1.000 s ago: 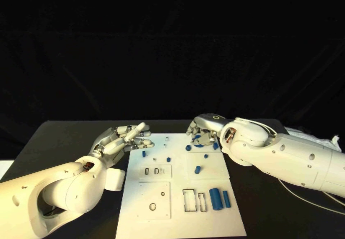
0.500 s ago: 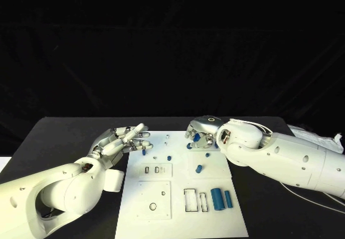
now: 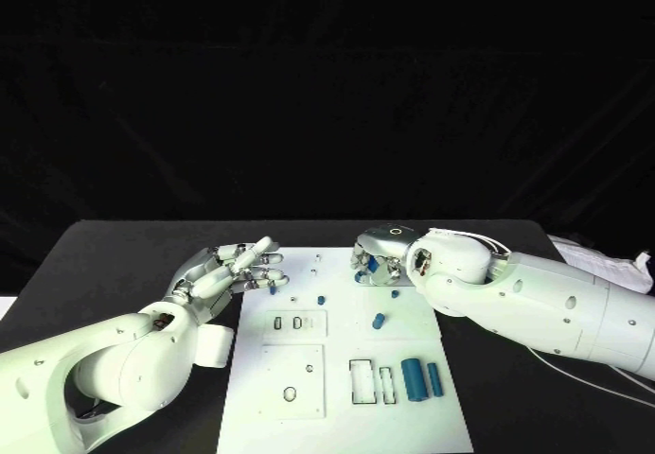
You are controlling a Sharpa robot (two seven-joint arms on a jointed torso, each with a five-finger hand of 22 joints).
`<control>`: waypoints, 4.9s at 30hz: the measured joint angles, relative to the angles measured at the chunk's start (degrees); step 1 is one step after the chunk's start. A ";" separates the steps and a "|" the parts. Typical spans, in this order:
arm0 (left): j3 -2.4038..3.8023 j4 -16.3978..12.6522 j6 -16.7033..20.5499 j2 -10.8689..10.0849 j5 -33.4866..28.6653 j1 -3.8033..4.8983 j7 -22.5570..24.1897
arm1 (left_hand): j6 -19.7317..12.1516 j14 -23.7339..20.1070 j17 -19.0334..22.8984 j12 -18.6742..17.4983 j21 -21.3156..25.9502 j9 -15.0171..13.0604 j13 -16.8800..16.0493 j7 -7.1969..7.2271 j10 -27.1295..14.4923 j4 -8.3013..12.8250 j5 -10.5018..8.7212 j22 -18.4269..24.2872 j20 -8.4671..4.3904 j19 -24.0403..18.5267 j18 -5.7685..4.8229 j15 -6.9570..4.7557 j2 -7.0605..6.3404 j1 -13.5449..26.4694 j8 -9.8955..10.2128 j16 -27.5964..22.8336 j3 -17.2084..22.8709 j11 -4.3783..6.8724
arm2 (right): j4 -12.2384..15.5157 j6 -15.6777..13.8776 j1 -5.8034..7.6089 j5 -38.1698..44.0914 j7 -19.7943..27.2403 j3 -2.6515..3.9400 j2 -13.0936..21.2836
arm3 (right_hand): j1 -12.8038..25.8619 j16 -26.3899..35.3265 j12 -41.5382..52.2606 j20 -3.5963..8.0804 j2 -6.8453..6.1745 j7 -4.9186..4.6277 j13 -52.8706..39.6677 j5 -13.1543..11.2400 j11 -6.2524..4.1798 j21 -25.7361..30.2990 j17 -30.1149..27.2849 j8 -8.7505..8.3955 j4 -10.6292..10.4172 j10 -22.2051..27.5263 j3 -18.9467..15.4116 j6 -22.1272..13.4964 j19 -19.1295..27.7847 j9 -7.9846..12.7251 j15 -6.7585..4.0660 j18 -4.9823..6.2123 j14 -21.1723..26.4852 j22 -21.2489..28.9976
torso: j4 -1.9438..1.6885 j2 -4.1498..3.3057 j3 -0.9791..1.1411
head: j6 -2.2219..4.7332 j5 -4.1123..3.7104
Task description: Assemble the parts on the task board
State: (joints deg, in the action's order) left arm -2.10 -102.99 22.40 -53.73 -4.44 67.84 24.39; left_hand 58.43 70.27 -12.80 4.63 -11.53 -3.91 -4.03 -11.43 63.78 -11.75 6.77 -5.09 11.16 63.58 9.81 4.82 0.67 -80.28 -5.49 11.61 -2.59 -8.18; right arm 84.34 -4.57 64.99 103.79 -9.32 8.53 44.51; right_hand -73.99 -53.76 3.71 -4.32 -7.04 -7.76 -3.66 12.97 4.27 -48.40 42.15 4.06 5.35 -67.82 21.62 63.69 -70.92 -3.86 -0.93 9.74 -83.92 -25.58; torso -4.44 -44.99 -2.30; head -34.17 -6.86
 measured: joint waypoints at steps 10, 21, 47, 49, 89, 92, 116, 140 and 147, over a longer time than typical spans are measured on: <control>0.00 0.01 -0.06 -0.03 -0.09 0.00 -0.18 | 0.00 0.00 -0.08 0.00 0.00 0.00 0.00 0.00 0.00 0.00 0.00 0.00 0.00 0.00 0.00 0.00 0.00 0.00 0.00 0.00 0.00 0.00 | -0.38 0.81 -0.11 0.51 -0.21 -0.10 -0.15 | 0.00 -2.00 0.00 0.00 0.00 0.14 0.01 0.00 0.00 -2.08 1.97 0.00 -0.88 -0.01 0.88 0.36 0.00 -0.02 0.00 0.00 0.00 -2.20 | -0.10 -0.52 0.00 | 0.12 -0.11; 0.00 0.05 -0.14 -0.04 -0.13 0.00 -0.45 | 0.00 -0.01 -0.08 0.00 0.00 0.01 -0.04 0.00 0.00 0.00 0.00 -0.01 0.00 0.00 0.00 0.00 0.00 0.00 0.00 0.00 0.00 0.00 | -0.24 0.64 -0.04 0.82 -0.22 -0.02 -0.12 | 0.00 -6.73 0.00 -0.15 0.00 0.44 0.02 -1.67 -0.42 -6.67 6.69 -0.17 -2.69 -1.45 2.69 2.07 -0.45 -0.21 0.00 0.00 0.00 -7.62 | -0.15 -0.90 -0.04 | 0.25 -0.20; -0.01 0.28 -0.37 -0.13 -0.46 0.00 -1.12 | -0.21 -1.16 -0.82 -0.49 0.68 0.01 -0.03 -0.21 -0.31 0.64 0.00 0.44 0.00 0.00 0.00 0.51 0.24 -0.23 0.73 -0.79 -0.31 -0.30 | -1.15 -11.68 0.07 -1.37 -2.99 0.12 -4.05 | -1.67 -10.06 -0.01 -0.10 1.84 1.07 0.08 -5.54 -1.03 -10.40 9.54 -0.14 -4.71 -3.51 6.48 4.13 -0.92 -0.44 -0.41 0.00 0.00 -11.86 | -0.37 -1.51 -0.18 | 0.98 -0.39; -0.01 0.34 -0.37 -0.14 -0.50 0.00 -1.13 | -0.21 -1.16 -0.81 -0.49 0.68 0.01 -0.03 -0.20 -0.31 0.64 0.00 0.45 0.00 0.00 -0.01 0.51 0.24 -0.23 0.73 -0.79 -0.31 -0.30 | -1.70 -12.11 0.10 -1.38 -3.31 0.13 -5.05 | -1.67 -10.06 -0.01 -0.10 1.84 1.07 0.08 -5.54 -1.02 -10.40 9.54 -0.14 -4.72 -3.51 6.48 4.13 -0.92 -0.44 -0.41 0.00 -0.01 -11.94 | -0.43 -1.55 -0.18 | 0.98 -0.35; 0.00 0.35 -0.82 -0.22 -0.67 0.01 -1.73 | -0.21 -1.15 -0.92 -0.49 0.68 0.01 -0.05 -0.20 -0.31 0.63 0.00 0.48 0.21 -0.22 0.00 0.51 0.47 -0.46 0.73 -0.79 -0.31 -0.30 | -8.33 -13.30 0.50 -1.01 -5.55 0.11 -11.63 | -1.13 -10.41 0.00 0.11 1.25 0.79 0.06 -5.94 -1.02 -10.86 10.07 -0.29 -5.77 -3.51 6.54 3.87 -0.69 -0.45 -0.40 0.00 -0.01 -12.38 | -0.62 -2.10 -0.25 | 0.63 0.31; 0.00 0.40 -0.84 -0.19 -0.68 0.01 -1.77 | -0.21 -1.15 -0.94 -0.49 0.68 0.01 -0.06 -0.20 -0.31 0.63 0.00 0.48 0.21 -0.22 0.00 0.51 0.46 -0.46 0.73 -0.79 -0.31 -0.30 | -8.44 -13.11 0.52 -0.99 -5.57 0.11 -11.74 | -1.13 -10.72 0.00 0.11 1.24 0.76 0.07 -6.04 -1.02 -10.93 10.26 -0.28 -5.87 -3.51 6.44 3.83 -0.70 -0.45 -0.40 0.00 -0.01 -12.41 | -0.62 -2.11 -0.25 | 0.57 0.50; -0.02 0.58 -1.13 -0.28 -0.71 0.01 -1.85 | -0.21 -1.35 -1.10 -0.49 0.90 0.01 -0.05 -0.20 -0.31 1.03 0.00 0.53 0.21 -0.22 -0.01 0.70 0.68 -0.68 0.95 -1.17 -0.23 -0.30 | 1.10 -16.36 0.56 -5.01 -5.20 0.41 -0.66 | -0.89 -16.49 4.79 -1.31 -2.61 -1.37 -1.76 -4.40 0.70 -16.45 16.30 -0.31 -10.52 -4.29 1.15 -4.43 -2.41 -0.06 0.62 -1.36 -0.07 -19.57 | -0.24 -2.11 -0.16 | 0.82 0.65; -0.07 1.49 -2.24 0.07 -0.85 -0.05 -1.70 | -0.21 -1.35 -1.22 -0.49 1.11 0.01 -0.03 -0.20 -0.31 1.09 0.00 0.60 0.21 -0.22 -0.01 0.70 0.68 -0.68 0.95 -1.17 -0.17 -0.30 | 0.03 -12.10 -0.43 -18.03 -7.63 0.98 4.78 | -2.88 -34.04 84.34 -0.41 -2.20 0.02 -71.29 0.02 -1.53 -32.82 32.80 -0.10 -15.24 -16.29 -15.93 -6.77 -10.85 -0.09 -0.69 -4.93 -0.10 -45.29 | 1.25 -1.64 0.52 | 0.69 0.40; -0.07 1.57 -2.39 0.21 -0.87 -0.05 -1.70 | -0.21 -1.34 -1.22 -0.49 1.11 0.01 -0.08 -0.20 -0.31 1.09 0.00 0.59 0.21 -0.22 -0.01 0.70 0.68 -0.68 0.95 -1.17 -0.17 -0.30 | -0.90 -11.24 -0.48 -17.84 -9.28 0.98 3.79 | -3.23 -34.04 84.71 -0.40 -1.85 -0.20 -71.28 0.02 -1.53 -33.23 32.80 -0.10 -15.24 -16.29 -15.93 -6.55 -11.25 -0.08 -0.70 -5.80 -0.10 -46.14 | 1.20 -1.65 0.46 | 0.42 0.38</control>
State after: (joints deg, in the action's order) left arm -2.18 -101.42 20.01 -53.52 -5.31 67.79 22.69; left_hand 58.22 68.93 -14.02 4.15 -10.42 -3.89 -4.11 -11.63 63.47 -10.66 6.77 -4.49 11.38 63.36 9.80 5.53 1.35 -80.96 -4.54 10.43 -2.76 -8.48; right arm 83.44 -15.81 64.51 85.95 -18.61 9.51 48.30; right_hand -77.21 -87.80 88.42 -4.72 -8.90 -7.96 -74.95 12.99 2.74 -81.62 74.94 3.96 -9.89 -84.11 5.69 57.14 -82.18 -3.94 -1.63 3.94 -84.02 -71.73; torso -3.24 -46.64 -1.84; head -33.75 -6.48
